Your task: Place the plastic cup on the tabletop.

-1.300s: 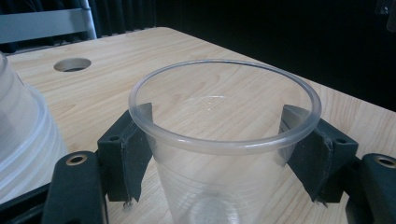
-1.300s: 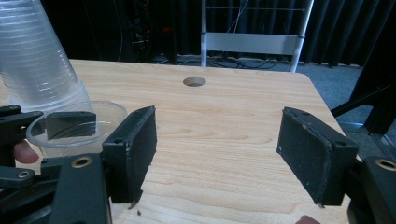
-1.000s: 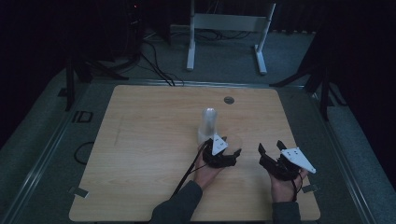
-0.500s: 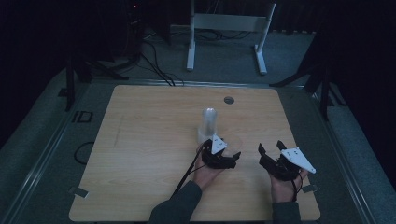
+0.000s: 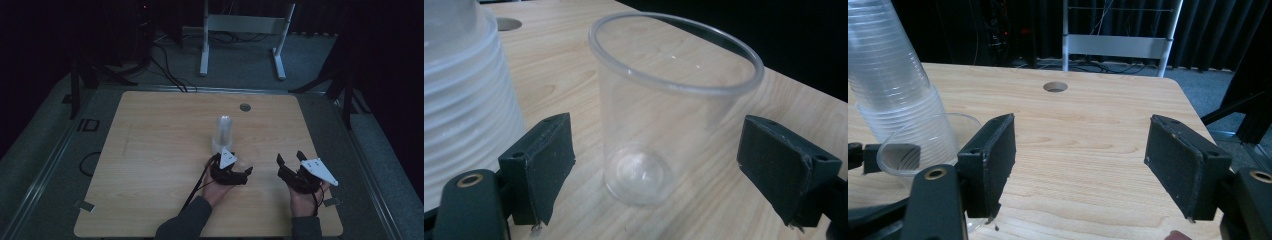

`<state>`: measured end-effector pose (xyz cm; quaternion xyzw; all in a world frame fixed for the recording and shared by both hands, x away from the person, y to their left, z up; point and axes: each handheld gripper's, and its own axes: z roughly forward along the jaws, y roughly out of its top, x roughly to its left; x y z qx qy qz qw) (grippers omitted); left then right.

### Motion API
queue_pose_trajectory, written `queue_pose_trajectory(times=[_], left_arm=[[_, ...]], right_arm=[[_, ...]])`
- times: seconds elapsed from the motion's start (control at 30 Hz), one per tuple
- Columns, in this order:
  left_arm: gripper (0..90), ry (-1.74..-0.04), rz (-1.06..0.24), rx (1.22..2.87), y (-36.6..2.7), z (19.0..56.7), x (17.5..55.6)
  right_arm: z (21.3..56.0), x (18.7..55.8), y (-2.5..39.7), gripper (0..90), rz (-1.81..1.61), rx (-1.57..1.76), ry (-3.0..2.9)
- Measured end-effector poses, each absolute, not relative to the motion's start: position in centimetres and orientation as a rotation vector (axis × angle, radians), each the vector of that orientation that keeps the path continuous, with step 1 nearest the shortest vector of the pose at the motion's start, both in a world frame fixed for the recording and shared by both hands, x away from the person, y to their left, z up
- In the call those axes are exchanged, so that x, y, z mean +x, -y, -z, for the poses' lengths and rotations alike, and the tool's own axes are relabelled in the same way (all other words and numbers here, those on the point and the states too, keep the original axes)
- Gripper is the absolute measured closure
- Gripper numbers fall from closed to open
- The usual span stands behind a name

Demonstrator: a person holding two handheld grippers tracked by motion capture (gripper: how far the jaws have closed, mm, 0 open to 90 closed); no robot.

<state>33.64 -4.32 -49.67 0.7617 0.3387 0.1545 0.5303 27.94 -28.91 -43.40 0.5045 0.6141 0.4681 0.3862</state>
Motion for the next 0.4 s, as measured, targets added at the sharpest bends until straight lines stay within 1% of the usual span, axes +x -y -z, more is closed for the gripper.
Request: queue_pose_trajectory(times=[0.4], left_arm=[[15.2, -0.821, -0.354, 1.811, 3.60, 49.87, 33.03]], right_arm=[[43.43, 27.97, 29.00, 27.9, -1.191, 1.288, -1.563]])
